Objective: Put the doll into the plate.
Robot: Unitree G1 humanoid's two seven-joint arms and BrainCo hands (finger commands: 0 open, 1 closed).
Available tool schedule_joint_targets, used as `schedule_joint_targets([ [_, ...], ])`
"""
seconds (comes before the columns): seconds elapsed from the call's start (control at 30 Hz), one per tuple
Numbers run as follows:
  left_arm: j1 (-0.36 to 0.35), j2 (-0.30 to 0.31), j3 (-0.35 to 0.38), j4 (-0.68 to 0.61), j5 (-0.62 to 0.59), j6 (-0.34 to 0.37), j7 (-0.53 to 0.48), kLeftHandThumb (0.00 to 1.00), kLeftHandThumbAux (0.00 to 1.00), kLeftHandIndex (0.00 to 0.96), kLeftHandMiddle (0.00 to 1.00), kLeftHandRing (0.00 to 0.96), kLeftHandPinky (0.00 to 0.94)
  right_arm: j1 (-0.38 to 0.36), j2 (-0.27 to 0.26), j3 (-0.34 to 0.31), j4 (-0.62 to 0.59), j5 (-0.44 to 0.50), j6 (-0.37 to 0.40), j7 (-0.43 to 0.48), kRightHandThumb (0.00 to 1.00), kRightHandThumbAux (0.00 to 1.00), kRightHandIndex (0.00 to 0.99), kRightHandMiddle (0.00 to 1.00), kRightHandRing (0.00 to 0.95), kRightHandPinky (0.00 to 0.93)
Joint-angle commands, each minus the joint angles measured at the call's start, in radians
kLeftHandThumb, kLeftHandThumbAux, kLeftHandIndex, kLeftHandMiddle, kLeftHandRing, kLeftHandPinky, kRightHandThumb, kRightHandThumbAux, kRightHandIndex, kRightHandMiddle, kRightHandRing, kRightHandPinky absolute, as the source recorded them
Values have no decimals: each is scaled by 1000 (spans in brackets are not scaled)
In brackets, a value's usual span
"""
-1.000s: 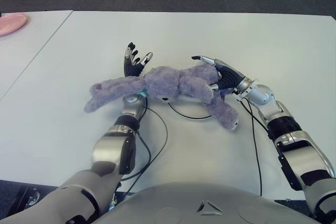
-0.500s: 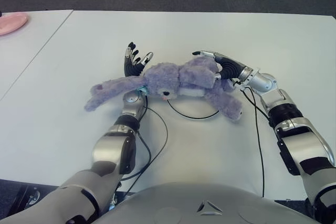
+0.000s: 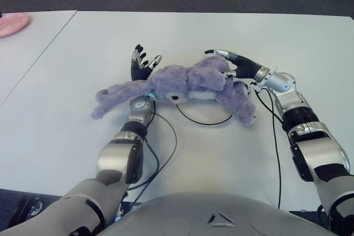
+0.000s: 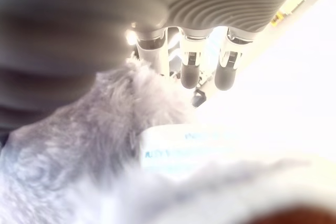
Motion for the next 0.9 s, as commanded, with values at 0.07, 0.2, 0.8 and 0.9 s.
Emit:
schedule_joint_targets([
  [0.07, 253, -86, 6, 185, -2, 70, -26, 0, 708, 58, 94, 114, 168, -41, 28, -39, 64, 20, 45, 15, 142, 342, 0, 0, 0, 0],
  [0.2, 253, -86, 7, 186, -2, 71, -25, 0, 714, 58, 94, 114, 169, -53, 33, -47, 75, 16, 51, 17, 154, 330, 0, 0, 0, 0],
  [0.8, 250, -89, 9, 186, -4, 72, -28, 0, 707, 56, 96, 118, 170, -110, 49, -63, 163, -17, 112, -22, 210, 339, 0, 0, 0, 51],
  [0.9, 250, -89, 9, 186, -4, 74, -28, 0, 707, 55, 97, 119, 171, -128, 55, -69, 195, -12, 121, -20, 222, 345, 0, 0, 0, 54],
])
